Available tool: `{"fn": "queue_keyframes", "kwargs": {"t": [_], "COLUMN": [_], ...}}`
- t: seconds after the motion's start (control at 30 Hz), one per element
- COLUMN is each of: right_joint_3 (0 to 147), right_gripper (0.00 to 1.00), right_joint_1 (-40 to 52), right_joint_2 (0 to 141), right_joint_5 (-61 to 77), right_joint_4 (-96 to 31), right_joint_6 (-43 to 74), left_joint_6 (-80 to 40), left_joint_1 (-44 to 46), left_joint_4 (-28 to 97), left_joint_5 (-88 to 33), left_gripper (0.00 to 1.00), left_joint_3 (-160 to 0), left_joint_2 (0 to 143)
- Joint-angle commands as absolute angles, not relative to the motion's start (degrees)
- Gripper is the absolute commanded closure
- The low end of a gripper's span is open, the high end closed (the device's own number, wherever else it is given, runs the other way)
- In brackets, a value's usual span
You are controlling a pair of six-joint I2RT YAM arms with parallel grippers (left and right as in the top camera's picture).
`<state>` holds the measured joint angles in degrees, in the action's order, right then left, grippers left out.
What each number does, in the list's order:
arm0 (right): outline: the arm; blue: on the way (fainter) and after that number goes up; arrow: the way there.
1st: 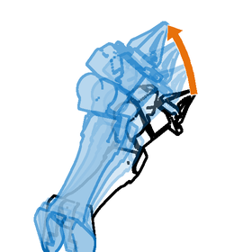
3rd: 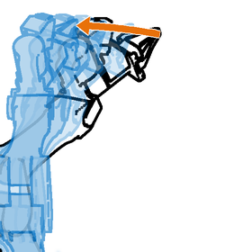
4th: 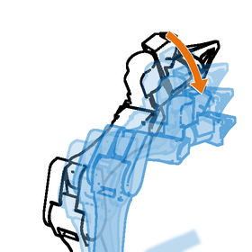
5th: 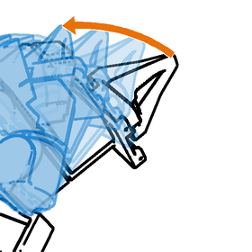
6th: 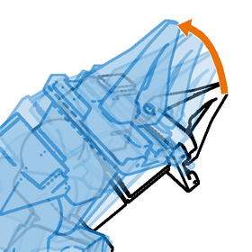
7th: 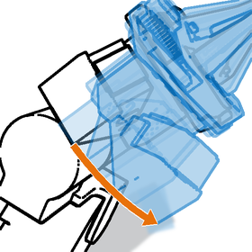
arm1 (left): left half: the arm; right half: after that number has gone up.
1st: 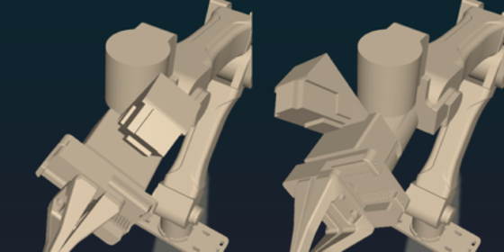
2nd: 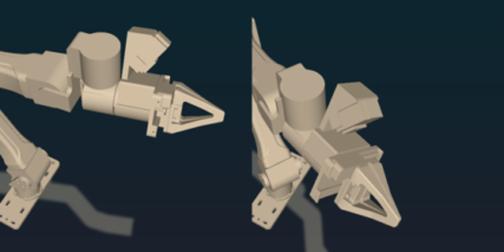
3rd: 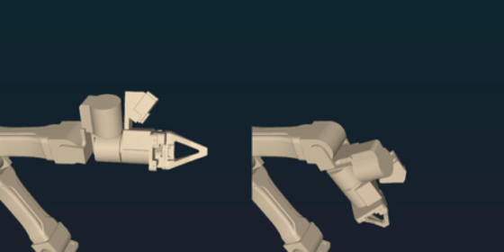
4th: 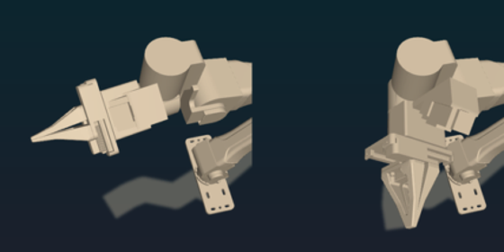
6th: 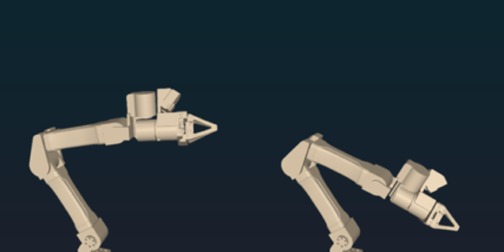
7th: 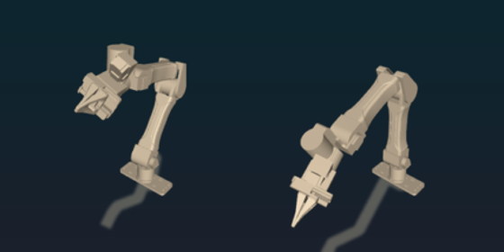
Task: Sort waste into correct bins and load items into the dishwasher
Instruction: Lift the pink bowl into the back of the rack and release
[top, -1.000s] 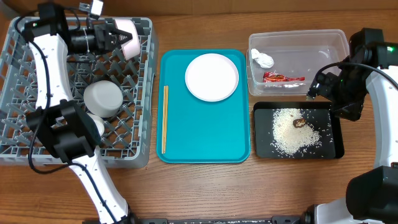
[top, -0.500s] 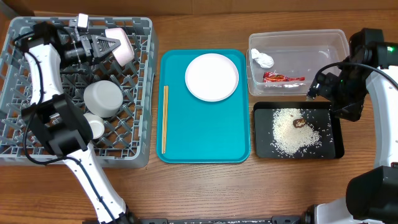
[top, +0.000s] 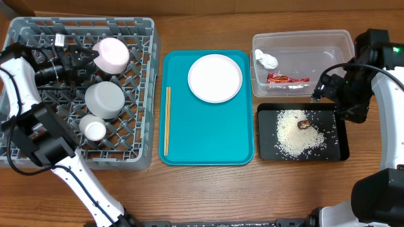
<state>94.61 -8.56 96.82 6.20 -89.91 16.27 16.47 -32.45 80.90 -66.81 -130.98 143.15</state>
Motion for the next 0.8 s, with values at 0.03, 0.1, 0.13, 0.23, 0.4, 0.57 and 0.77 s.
{"fn": "queue_keyframes", "kwargs": {"t": [0.03,0.1,0.13,0.23,0.4,0.57,0.77], "right_joint_3": [96.23,96.23,96.23,96.23,96.23,96.23,96.23], "right_gripper": [0.09,0.09,0.09,0.08,0.07,0.06,0.05], "right_joint_1": [-8.71,-8.71,-8.71,-8.71,-8.71,-8.71,-8.71], "right_joint_2": [95.15,95.15,95.15,95.15,95.15,95.15,95.15], "right_joint_5": [6.50,6.50,6.50,6.50,6.50,6.50,6.50], "right_joint_4": [-89.93,-89.93,-89.91,-89.93,-89.89,-89.91,-89.95], "right_joint_6": [16.10,16.10,16.10,16.10,16.10,16.08,16.10], "left_joint_6": [16.64,15.68,14.72,10.59,4.01,-5.30,-13.47], "left_joint_1": [-34.46,-35.33,-35.57,-35.77,-34.13,-28.91,-20.03], "left_joint_4": [81.14,81.10,81.01,81.01,83.37,86.65,91.55], "left_joint_5": [-60.86,-56.29,-54.37,-49.19,-43.62,-24.95,-9.67], "left_gripper": [0.00,0.00,0.00,0.00,0.00,0.00,0.00], "left_joint_3": [-132.03,-132.03,-132.03,-132.03,-132.03,-132.03,-132.03], "left_joint_2": [137.40,133.84,132.27,127.26,119.28,112.38,107.83]}}
